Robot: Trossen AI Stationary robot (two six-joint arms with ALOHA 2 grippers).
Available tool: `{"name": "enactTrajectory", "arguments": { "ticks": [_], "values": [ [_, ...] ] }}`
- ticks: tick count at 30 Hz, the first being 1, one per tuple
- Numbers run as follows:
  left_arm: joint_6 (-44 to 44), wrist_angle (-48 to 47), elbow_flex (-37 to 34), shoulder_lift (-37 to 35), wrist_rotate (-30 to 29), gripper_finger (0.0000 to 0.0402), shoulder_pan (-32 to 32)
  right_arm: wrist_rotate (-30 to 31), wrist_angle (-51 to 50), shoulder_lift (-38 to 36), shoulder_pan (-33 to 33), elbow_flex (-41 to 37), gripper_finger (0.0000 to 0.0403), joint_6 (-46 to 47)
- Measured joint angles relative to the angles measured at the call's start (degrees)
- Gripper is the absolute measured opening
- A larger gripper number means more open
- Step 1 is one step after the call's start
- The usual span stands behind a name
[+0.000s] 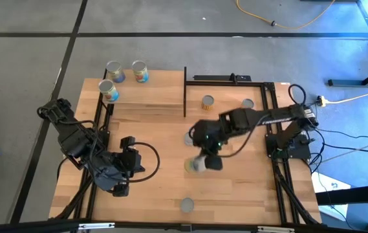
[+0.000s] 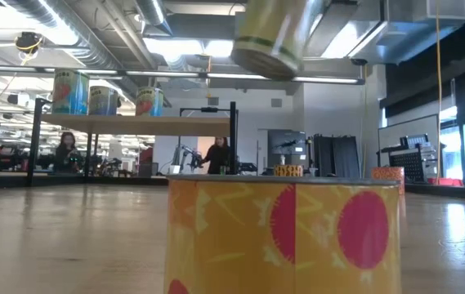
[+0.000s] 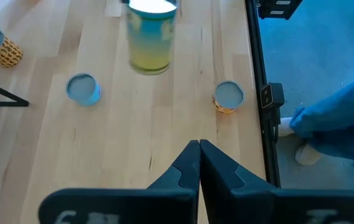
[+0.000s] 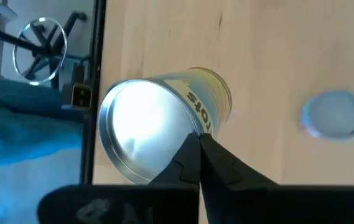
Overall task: Pick and place cans onto a shelf
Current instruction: Put the blue canned carrots on the shelf aligned with the other blue canned tomatoes
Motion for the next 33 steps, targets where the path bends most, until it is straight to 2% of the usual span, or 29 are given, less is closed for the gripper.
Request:
{"name": "enactTrajectory", "arguments": {
  "ticks": [6,16,33],
  "values": [
    [-1.59,0.00,0.00,0.00,-0.02,0.0000,0.00,-1.00,0.20,4.52,-2.83,3.49,0.0000,-4.53],
    [-5.00,0.00,0.00,0.00,-0.44,0.0000,0.04,-1.70,-1.51,14.06,-3.18,9.04,0.0000,-9.48],
    [-7.10,0.00,0.00,0.00,-1.25,0.0000,0.70,-1.04,-4.34,21.24,-3.18,9.32,0.0000,-12.34]
  ]
}}
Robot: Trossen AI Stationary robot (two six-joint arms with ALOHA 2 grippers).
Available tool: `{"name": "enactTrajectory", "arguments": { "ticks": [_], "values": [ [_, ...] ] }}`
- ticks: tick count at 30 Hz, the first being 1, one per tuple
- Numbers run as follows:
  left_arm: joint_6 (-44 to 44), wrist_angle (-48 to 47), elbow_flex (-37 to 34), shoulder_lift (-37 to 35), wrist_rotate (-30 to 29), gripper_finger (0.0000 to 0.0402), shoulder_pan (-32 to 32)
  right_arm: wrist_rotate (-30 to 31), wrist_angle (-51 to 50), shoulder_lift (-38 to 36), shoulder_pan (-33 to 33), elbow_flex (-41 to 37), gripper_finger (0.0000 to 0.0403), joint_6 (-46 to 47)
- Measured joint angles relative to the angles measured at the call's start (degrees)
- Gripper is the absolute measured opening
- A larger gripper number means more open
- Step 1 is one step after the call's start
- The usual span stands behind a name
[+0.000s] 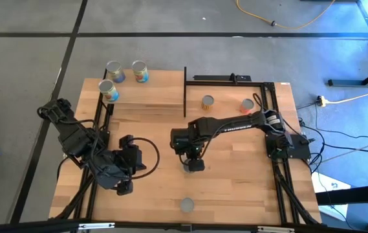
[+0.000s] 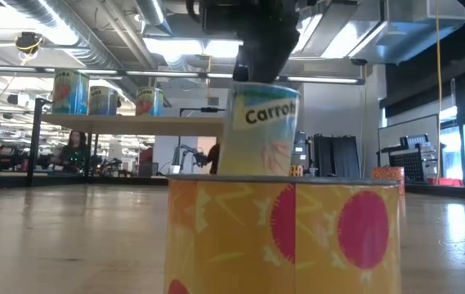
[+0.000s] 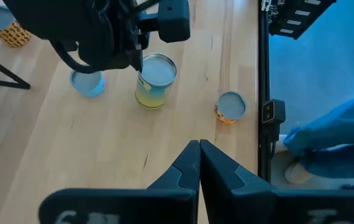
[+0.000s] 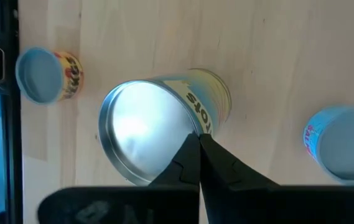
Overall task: Pick and place cans onto a shelf
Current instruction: Put the blue canned carrots on the shelf aligned with the other blue canned tomatoes
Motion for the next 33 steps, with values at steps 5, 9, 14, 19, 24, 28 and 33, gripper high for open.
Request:
{"name": "enactTrajectory", "arguments": {
  "ticks": [5,9,14,19,24,28,33],
  "values": [
    [0.00,0.00,0.00,0.00,0.00,0.0000,0.00,0.17,-0.28,0.16,0.00,0.07,0.0000,-0.39],
    [0.02,0.00,0.02,0.00,0.02,0.0000,0.00,1.32,-0.25,0.18,0.00,0.07,0.0012,-1.56],
    [0.02,0.00,0.00,0.00,0.03,0.0000,0.00,1.41,-0.25,0.18,-0.07,0.07,0.0029,-1.37],
    [0.04,0.00,0.01,0.00,0.04,0.0000,-0.07,1.45,-0.16,0.18,-0.07,0.06,0.0031,-1.42],
    [0.90,0.00,0.00,0.00,0.48,0.0000,-0.07,2.00,0.92,0.18,-0.07,0.05,0.0032,-1.44],
    [0.98,0.00,0.00,0.00,0.57,0.0000,-0.07,2.82,1.68,0.18,-0.11,0.05,0.0032,-1.53],
    [1.09,0.00,0.00,0.00,0.57,0.0000,-0.07,2.84,0.63,0.26,-0.11,0.87,0.0032,-1.80]
  ]
}}
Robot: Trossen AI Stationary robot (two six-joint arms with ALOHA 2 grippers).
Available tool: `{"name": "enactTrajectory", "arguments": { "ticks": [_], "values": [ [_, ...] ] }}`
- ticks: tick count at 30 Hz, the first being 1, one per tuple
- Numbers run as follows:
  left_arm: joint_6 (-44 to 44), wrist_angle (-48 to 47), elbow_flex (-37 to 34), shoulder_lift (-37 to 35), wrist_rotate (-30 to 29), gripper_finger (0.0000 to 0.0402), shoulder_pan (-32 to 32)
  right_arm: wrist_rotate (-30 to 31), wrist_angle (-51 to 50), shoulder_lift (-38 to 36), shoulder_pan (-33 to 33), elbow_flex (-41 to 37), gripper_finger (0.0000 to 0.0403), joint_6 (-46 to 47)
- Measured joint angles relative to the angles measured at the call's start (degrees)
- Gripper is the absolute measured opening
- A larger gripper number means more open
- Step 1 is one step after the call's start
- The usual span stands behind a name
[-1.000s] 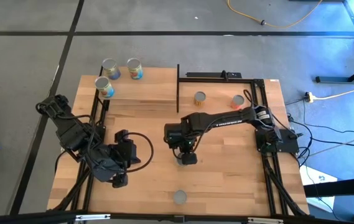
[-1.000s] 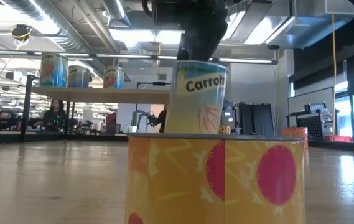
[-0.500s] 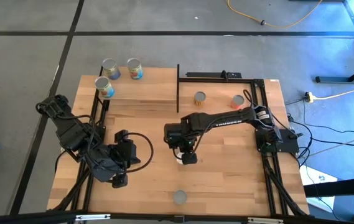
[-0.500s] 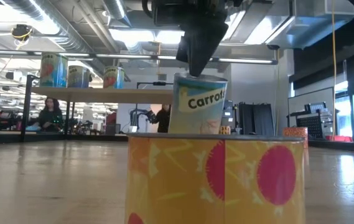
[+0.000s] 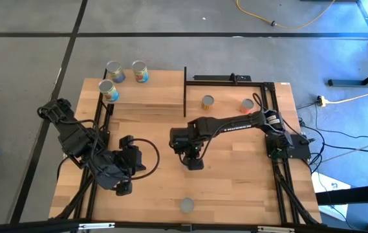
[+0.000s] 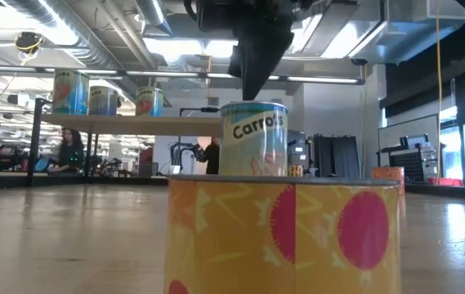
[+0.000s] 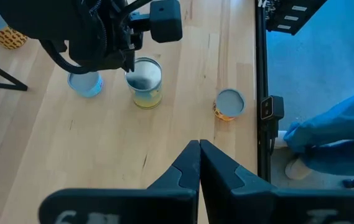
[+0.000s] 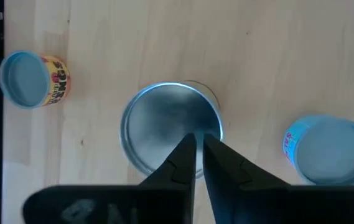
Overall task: Pick and place cans onto a shelf
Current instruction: Put the blue canned carrots on the shelf aligned with the other blue canned tomatoes
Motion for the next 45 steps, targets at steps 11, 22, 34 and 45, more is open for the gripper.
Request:
{"name": "enactTrajectory", "arguments": {
  "ticks": [11,22,34,45],
  "values": [
    [-0.03,0.00,0.02,0.00,0.00,0.0000,0.02,-2.37,-14.18,0.01,0.55,19.08,0.0032,-4.26],
    [4.83,0.07,0.01,0.20,-0.03,0.0000,0.02,-3.51,-18.43,-8.92,4.86,23.00,0.0032,-1.08],
    [7.05,4.39,-0.01,0.71,-0.02,0.0000,2.23,-3.53,-24.42,-18.30,14.97,22.96,0.0032,0.71],
    [1.21,6.49,0.00,2.14,0.98,0.0033,6.91,-3.51,-25.27,-25.50,23.01,22.96,0.0032,2.38]
  ]
}}
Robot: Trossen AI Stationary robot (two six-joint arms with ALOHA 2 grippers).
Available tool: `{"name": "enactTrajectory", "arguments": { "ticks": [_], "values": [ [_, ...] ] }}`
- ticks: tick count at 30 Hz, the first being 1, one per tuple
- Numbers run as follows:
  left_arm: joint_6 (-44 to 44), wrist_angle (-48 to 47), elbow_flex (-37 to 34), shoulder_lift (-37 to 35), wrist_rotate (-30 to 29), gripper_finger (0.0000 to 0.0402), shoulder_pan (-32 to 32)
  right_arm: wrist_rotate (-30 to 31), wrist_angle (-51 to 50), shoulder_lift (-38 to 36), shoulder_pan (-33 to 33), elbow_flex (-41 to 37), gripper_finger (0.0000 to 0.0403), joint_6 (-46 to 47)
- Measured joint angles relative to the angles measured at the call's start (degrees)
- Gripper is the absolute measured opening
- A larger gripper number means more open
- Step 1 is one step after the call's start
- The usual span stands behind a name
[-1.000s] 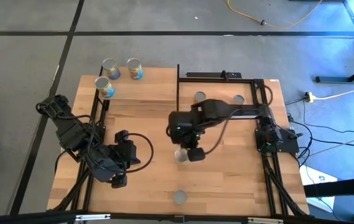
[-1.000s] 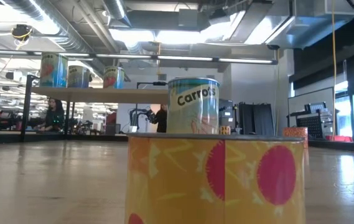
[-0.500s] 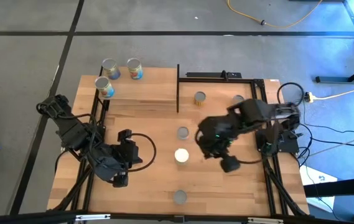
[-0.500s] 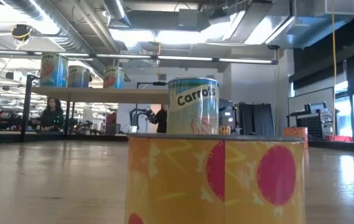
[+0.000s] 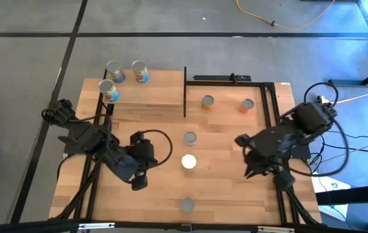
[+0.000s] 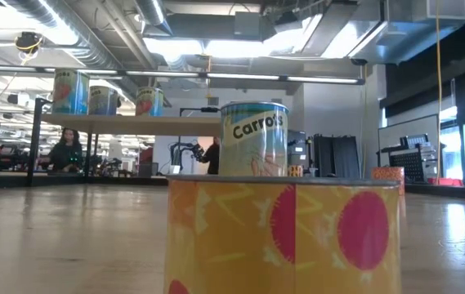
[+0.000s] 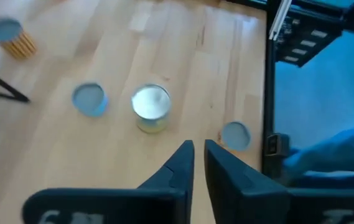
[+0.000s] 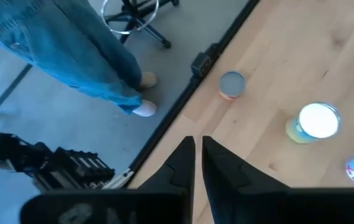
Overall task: Pick and place cans onto a shelf
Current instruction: Put the blue canned carrots on the shelf aligned with the other blue canned tomatoes
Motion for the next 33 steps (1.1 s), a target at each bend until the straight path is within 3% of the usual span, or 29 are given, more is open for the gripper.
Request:
{"name": "enactTrajectory", "arguments": {
  "ticks": [5,14,21,33],
  "values": [
    [0.73,0.18,-0.04,0.84,2.26,0.0058,1.83,0.08,0.04,-2.94,1.76,0.00,0.0032,1.64],
    [25.93,3.04,-0.02,8.52,2.83,0.0061,0.99,0.20,0.09,-8.62,1.98,0.00,0.0032,1.02],
    [37.92,8.23,-0.02,17.18,-0.13,0.0061,2.05,3.19,0.11,-11.05,1.97,0.00,0.0032,0.93],
    [40.80,12.87,-0.02,25.96,3.97,0.0061,9.15,4.57,0.11,-11.30,1.95,0.00,0.0032,0.65]
  ]
}}
